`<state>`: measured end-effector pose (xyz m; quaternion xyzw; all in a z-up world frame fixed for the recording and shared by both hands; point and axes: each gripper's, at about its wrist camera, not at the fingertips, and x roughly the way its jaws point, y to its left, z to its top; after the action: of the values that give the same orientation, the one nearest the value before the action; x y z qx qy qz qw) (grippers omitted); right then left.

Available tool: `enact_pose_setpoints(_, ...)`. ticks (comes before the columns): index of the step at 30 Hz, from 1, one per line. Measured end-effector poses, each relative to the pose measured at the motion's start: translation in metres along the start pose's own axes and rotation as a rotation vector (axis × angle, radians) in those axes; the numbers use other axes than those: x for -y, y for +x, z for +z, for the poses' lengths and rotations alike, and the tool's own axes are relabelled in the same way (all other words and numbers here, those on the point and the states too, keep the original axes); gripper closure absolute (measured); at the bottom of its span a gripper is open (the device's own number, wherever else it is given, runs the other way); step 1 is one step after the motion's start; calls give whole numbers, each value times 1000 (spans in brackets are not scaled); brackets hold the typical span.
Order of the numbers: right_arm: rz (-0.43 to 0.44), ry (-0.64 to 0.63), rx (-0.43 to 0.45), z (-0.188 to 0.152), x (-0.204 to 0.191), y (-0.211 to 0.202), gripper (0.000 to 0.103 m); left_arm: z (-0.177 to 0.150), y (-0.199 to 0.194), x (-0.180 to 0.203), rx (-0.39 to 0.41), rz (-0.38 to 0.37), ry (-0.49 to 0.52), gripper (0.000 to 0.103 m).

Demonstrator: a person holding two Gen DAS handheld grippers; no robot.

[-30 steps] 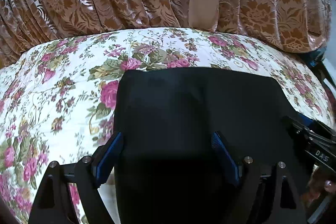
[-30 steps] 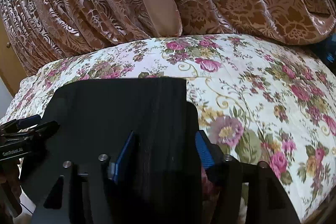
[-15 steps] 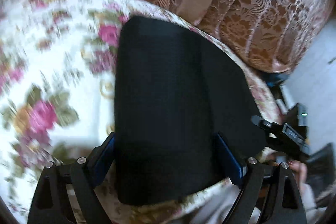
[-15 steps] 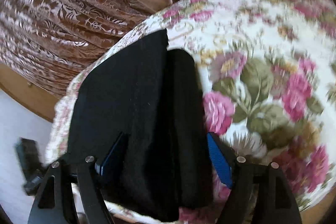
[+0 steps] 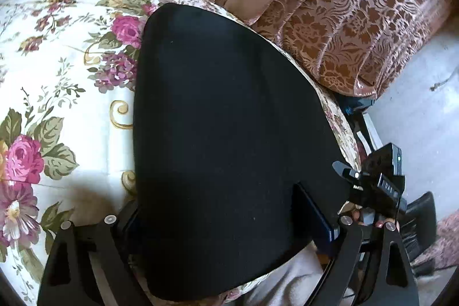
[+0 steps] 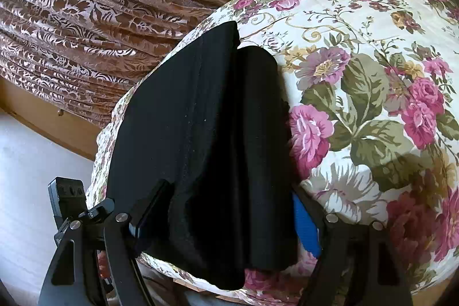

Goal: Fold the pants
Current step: 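Grasp the folded black pants stack with both grippers and lift it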

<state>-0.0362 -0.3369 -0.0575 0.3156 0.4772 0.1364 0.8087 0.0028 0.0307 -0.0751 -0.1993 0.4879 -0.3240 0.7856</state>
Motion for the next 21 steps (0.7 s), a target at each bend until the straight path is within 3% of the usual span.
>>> enact_pose_setpoints(6, 56, -14, -42, -2, 7, -6, 21, 4, -8, -13, -22, -72, -32, 19)
enact_pose_setpoints(12, 30, -63, -23, -5, -3, 1, 23, 3, 6, 6, -25, 6, 50, 19)
enact_pose_setpoints(16, -19, -146, 6, -7, -18, 2, 34, -1, 0, 18, -3, 44, 134, 36)
enact_pose_setpoints(21, -61, -256, 45, -8, -36, -6, 42, 1, -13, 26, 43, 60, 172, 47)
